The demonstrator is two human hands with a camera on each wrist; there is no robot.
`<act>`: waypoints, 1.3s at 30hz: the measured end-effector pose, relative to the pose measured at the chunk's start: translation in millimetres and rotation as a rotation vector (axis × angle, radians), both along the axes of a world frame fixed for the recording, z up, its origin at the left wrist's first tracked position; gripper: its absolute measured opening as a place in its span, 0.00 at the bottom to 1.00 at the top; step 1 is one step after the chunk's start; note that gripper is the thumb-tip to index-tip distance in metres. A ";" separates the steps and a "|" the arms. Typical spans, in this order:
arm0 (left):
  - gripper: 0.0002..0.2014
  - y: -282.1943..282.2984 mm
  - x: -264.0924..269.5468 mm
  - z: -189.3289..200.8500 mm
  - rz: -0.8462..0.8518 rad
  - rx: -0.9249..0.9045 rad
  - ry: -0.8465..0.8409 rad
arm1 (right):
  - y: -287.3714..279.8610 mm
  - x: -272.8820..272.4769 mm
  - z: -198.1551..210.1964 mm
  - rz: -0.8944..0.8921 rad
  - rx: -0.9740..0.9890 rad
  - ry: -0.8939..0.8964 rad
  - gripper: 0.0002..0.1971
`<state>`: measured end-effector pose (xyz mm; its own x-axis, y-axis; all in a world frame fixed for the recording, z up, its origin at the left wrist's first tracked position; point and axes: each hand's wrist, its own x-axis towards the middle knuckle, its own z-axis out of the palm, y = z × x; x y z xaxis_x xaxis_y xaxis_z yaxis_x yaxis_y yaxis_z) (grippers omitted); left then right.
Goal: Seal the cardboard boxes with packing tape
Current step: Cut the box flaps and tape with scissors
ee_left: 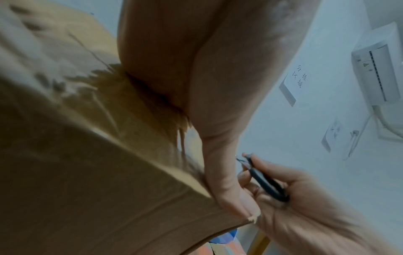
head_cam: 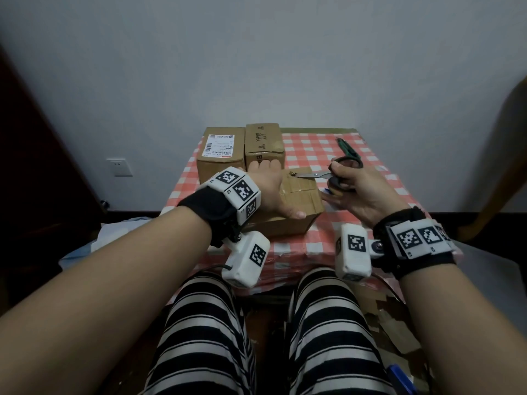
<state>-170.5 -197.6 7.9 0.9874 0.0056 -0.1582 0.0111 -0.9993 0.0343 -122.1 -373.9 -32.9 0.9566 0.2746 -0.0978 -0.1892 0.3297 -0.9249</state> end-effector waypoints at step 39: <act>0.47 0.9 0.5 -2.0 -0.018 0.000 -0.008 | -4.1 7.7 11.3 0.053 -0.059 -0.010 0.10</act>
<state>-170.1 -196.6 5.9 0.9886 -0.0126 -0.1501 -0.0076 -0.9994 0.0342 -114.3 -378.0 -21.6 0.9419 0.3186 -0.1060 -0.1957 0.2642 -0.9444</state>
